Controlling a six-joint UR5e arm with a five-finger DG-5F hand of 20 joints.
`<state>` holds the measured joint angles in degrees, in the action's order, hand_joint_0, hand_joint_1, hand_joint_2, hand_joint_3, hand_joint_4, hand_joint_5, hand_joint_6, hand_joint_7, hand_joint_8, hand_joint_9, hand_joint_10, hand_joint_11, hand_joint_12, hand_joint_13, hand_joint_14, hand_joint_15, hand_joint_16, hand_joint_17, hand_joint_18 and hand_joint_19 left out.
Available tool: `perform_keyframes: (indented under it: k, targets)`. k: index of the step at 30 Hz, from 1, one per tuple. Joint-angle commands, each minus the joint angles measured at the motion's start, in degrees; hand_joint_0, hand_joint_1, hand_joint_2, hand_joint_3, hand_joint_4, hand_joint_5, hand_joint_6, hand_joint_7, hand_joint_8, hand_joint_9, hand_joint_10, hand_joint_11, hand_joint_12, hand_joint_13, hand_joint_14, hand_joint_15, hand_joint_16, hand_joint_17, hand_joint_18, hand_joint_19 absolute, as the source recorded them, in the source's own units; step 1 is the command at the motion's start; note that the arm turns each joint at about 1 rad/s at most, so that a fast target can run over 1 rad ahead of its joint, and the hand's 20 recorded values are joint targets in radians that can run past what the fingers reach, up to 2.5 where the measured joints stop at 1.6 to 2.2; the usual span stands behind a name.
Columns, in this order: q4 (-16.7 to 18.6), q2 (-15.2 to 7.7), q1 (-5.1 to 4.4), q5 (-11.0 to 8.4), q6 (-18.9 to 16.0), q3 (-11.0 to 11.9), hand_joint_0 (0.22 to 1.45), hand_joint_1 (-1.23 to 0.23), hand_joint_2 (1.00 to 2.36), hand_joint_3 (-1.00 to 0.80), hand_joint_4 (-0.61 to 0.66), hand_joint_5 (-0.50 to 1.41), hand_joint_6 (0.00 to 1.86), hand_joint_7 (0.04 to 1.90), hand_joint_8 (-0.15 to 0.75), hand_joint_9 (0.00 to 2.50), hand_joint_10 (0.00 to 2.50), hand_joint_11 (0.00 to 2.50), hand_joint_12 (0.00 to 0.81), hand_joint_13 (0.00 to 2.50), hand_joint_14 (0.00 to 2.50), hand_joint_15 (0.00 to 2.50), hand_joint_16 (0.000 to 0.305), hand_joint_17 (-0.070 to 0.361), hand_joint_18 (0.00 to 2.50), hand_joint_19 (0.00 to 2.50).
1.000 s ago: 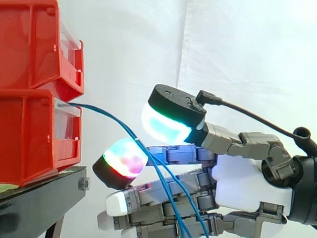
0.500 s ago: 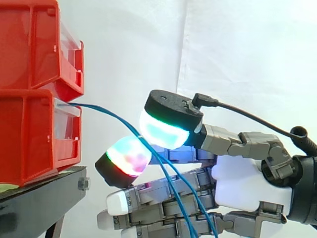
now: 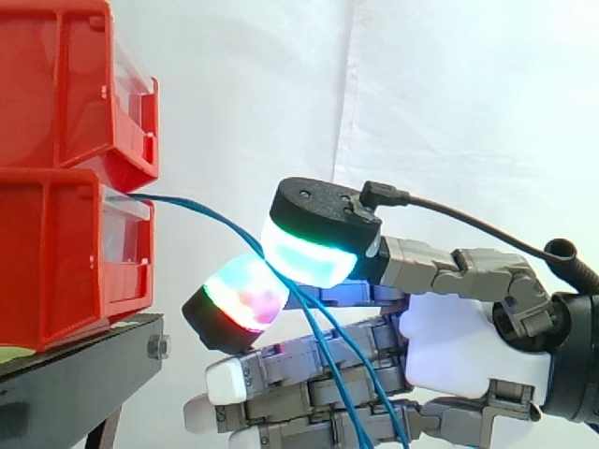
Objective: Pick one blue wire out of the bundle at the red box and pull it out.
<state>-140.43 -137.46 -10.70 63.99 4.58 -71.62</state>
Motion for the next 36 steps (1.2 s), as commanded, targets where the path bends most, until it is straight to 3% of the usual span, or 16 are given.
perform_keyframes:
  k: [1, 4, 9, 16, 23, 25, 30, 36]
  targets:
    - [0.0, 0.0, 0.07, 0.0, 0.0, 0.0, 0.62, -0.79, 1.02, -0.19, 0.24, -0.18, 0.87, 0.97, 0.285, 0.78, 0.02, 0.43, 0.37, 0.46, 0.01, 0.23, 0.055, 0.124, 0.4, 0.3]
    - [0.0, 0.1, 0.07, 0.0, -0.1, 0.1, 0.63, -0.81, 1.02, -0.2, 0.27, -0.18, 0.87, 0.99, 0.293, 0.81, 0.01, 0.45, 0.371, 0.47, 0.01, 0.23, 0.055, 0.124, 0.42, 0.31]
    - [-0.3, 0.1, 0.07, 0.0, -0.2, 0.8, 0.6, -0.78, 1.02, -0.16, 0.35, -0.16, 0.82, 1.2, 0.297, 0.86, 0.02, 0.43, 0.375, 0.48, 0.01, 0.23, 0.056, 0.125, 0.42, 0.31]
    - [-0.6, 0.1, 0.24, 0.0, -0.4, 1.1, 0.63, -0.78, 1.01, -0.18, 0.43, -0.12, 0.72, 1.29, 0.319, 0.91, 0.01, 0.4, 0.404, 0.52, 0.01, 0.23, 0.063, 0.141, 0.47, 0.29]
    - [-0.7, 0.1, 0.24, 0.0, -1.1, 1.1, 0.68, -0.84, 1.01, -0.17, 0.43, -0.12, 0.7, 1.15, 0.301, 0.87, 0.02, 0.47, 0.376, 0.49, 0.01, 0.23, 0.057, 0.128, 0.43, 0.28]
    - [-0.7, 0.1, 0.24, 0.0, -1.2, 1.1, 0.68, -0.85, 1.02, -0.2, 0.45, -0.12, 0.7, 1.12, 0.297, 0.87, 0.02, 0.49, 0.372, 0.49, 0.01, 0.23, 0.055, 0.125, 0.43, 0.28]
    - [-0.7, 0.1, 0.24, 0.0, -1.2, 1.1, 0.68, -0.93, 1.0, -0.46, 0.51, -0.13, 0.73, 1.1, 0.29, 0.9, 0.02, 0.56, 0.371, 0.48, 0.01, 0.23, 0.055, 0.125, 0.43, 0.27]
    - [-0.8, 0.1, 0.24, 0.09, -1.2, 1.1, 0.62, -0.85, 1.0, -0.5, 0.46, -0.12, 0.75, 1.22, 0.284, 0.97, 0.02, 0.59, 0.367, 0.48, 0.01, 0.23, 0.055, 0.125, 0.41, 0.29]
